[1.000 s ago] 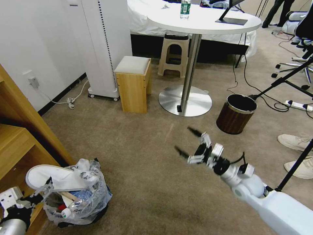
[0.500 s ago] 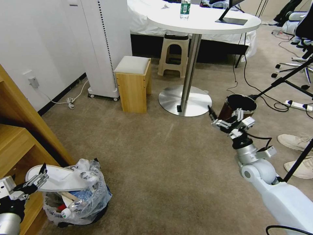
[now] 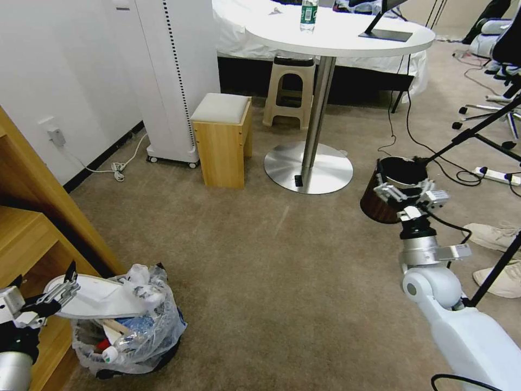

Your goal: Pick up the trash bin and place the garbage on the floor into it.

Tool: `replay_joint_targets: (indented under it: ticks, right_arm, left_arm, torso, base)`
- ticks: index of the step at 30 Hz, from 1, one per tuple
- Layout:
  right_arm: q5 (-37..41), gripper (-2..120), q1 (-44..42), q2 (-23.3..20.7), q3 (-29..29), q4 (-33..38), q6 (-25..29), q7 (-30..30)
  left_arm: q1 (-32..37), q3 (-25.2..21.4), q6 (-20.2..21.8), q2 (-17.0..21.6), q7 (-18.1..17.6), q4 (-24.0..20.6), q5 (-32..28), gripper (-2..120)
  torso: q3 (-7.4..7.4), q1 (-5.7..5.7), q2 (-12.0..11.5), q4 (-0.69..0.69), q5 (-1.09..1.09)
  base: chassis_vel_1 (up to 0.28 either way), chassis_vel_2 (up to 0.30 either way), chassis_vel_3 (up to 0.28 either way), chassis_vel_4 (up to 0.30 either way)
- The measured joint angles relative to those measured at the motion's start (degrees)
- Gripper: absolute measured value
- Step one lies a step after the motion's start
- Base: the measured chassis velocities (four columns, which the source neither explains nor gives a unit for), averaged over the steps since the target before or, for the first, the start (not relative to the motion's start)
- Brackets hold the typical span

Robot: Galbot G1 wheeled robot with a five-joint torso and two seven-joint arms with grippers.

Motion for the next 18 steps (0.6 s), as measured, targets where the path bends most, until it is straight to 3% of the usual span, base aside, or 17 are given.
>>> replay_joint_targets:
  ticks: [7,18]
  right_arm:
    - [-5.3,100,-2.2,3.2,4.2,-0.7,1.9,1.1]
    - [-9.5,100,-5.6,7.0,7.6,-1.4,5.2,0.8]
  left_arm:
    - [-1.5,0.0,-5.5,-4.2,2.2,-1.7,5.8,100]
    - [-2.4,2.5,-6.8,-7.5,1.7,-3.2,6.7,100]
  torso:
    - [0.0,0.0,0.0,0.0,0.01]
    - [0.0,0.0,0.0,0.0,0.0]
  base:
    - [0.0,0.0,0.0,0.0]
    - [0.0,0.0,0.0,0.0]
